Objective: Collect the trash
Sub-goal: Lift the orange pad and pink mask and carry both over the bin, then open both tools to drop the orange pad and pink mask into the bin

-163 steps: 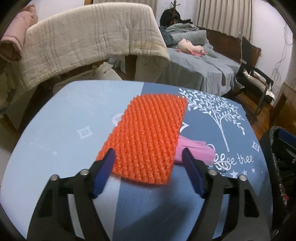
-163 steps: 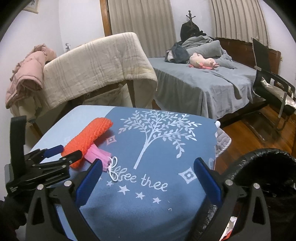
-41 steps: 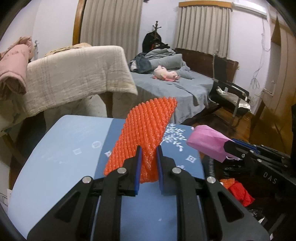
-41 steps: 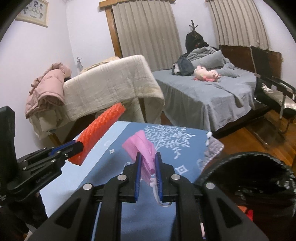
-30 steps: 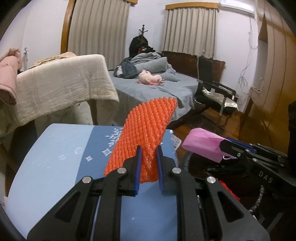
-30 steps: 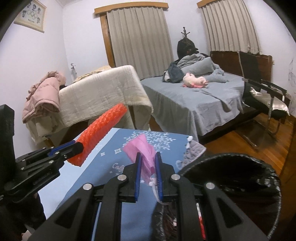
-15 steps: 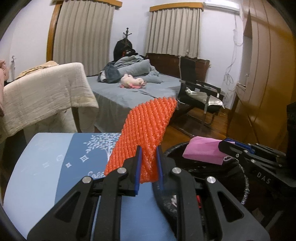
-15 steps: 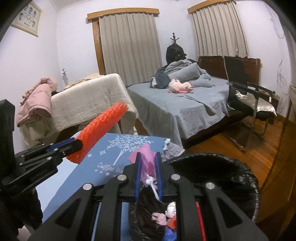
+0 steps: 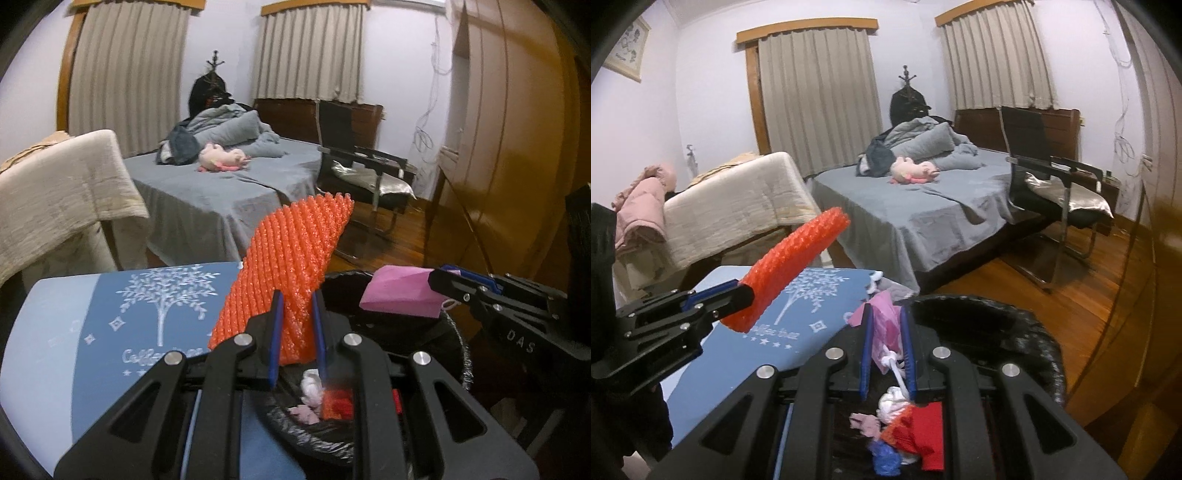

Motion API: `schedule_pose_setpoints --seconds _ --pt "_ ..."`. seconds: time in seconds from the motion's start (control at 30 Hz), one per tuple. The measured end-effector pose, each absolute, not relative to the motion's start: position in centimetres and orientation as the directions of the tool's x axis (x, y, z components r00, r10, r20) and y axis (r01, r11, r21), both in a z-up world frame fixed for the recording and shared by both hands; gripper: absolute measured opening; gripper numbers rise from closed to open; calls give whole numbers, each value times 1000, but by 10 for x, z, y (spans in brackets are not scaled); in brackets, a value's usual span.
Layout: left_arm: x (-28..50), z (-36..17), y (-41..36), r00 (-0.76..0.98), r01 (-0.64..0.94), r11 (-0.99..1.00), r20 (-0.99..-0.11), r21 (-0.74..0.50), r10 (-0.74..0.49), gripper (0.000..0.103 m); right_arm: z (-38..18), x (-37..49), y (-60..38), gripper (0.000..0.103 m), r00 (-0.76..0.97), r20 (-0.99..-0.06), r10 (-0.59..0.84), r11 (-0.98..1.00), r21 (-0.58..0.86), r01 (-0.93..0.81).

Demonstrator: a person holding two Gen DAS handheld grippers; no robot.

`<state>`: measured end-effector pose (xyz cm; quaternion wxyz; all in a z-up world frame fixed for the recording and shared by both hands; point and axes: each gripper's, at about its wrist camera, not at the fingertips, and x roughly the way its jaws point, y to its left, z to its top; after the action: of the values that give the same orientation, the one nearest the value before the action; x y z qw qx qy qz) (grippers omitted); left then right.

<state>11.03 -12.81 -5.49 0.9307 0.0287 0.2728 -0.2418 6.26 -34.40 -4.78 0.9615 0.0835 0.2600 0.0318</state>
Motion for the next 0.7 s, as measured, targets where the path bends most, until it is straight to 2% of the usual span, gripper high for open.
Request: schedule_pose_setpoints --seconds 0.7 --pt "139 -105 -202 602 598 796 -605 -90 -521 15 -87 69 -400 15 822 -569 4 979 171 114"
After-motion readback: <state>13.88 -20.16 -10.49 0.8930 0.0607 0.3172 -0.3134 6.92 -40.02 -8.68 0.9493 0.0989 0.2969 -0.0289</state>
